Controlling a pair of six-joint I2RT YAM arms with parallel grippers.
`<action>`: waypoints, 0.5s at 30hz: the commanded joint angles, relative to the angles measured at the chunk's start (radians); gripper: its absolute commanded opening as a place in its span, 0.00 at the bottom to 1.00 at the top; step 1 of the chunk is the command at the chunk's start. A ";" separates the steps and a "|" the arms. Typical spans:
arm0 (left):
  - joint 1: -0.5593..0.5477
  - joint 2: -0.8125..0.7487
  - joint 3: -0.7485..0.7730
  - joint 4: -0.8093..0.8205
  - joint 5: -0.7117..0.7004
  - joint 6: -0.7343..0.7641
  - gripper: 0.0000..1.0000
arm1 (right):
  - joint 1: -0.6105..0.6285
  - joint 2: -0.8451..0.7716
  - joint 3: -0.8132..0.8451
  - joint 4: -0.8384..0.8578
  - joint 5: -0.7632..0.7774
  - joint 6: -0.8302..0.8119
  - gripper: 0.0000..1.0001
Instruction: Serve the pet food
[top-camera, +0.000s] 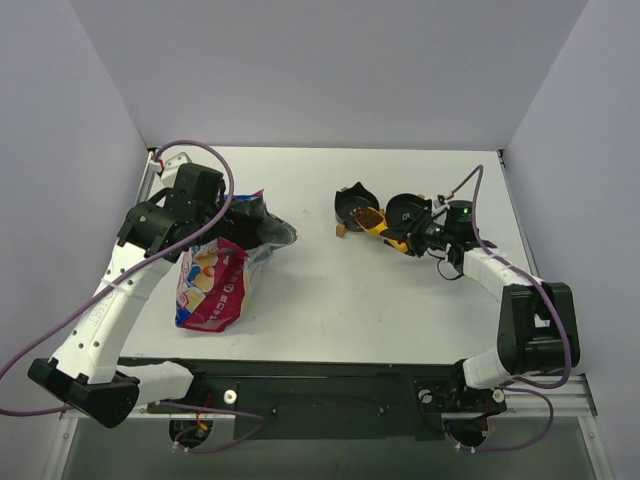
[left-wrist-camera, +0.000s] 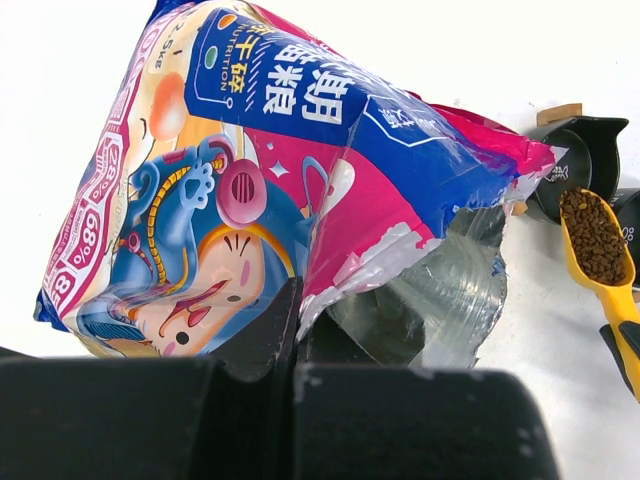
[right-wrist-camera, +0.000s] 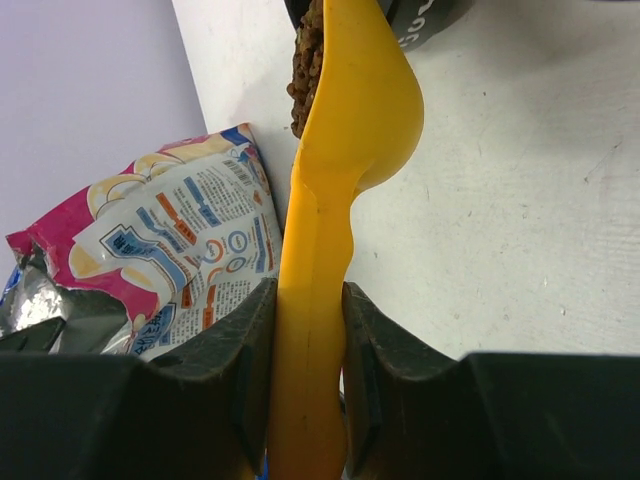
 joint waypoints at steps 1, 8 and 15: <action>0.005 -0.053 0.011 0.097 0.005 -0.012 0.00 | 0.015 0.021 0.118 -0.168 0.039 -0.089 0.00; 0.005 -0.060 0.003 0.103 0.005 -0.012 0.00 | 0.046 0.049 0.260 -0.457 0.099 -0.161 0.00; 0.005 -0.071 -0.017 0.125 0.025 -0.011 0.00 | 0.086 0.095 0.446 -0.711 0.200 -0.209 0.00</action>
